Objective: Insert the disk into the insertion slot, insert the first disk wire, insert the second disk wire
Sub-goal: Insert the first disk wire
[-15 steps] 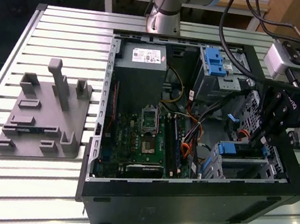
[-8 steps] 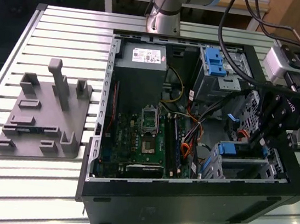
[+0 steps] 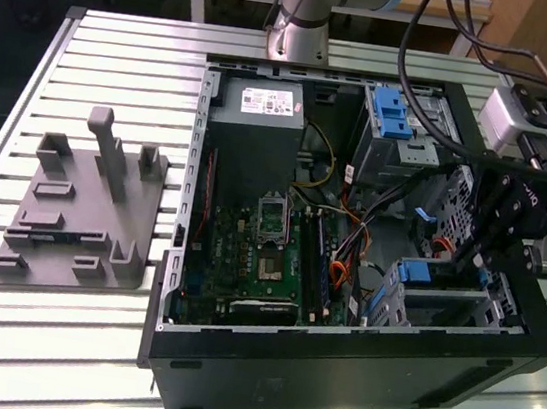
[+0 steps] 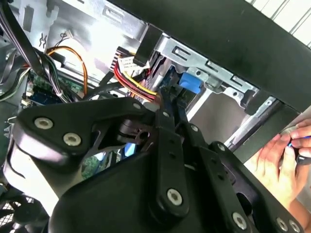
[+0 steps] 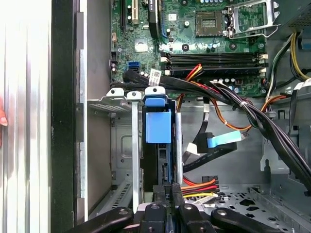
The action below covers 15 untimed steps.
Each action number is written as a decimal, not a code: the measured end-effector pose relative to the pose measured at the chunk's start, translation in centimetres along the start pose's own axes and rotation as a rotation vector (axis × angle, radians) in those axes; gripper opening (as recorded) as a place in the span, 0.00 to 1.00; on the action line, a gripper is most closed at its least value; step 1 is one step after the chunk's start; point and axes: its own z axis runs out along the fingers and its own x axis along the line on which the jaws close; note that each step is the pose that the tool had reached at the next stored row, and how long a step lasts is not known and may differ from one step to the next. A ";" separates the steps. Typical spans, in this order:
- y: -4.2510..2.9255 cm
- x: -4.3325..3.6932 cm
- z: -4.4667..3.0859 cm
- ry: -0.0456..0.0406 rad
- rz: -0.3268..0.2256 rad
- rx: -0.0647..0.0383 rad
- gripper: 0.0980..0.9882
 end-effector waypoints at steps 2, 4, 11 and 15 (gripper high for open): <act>-0.01 0.02 0.09 0.0006 0.000 0.000 0.07; -0.01 0.03 0.14 0.0006 0.000 0.000 0.07; 0.07 0.08 -0.99 -0.0007 0.000 0.000 0.23; 0.16 0.15 -2.82 -0.0003 0.000 0.001 0.23</act>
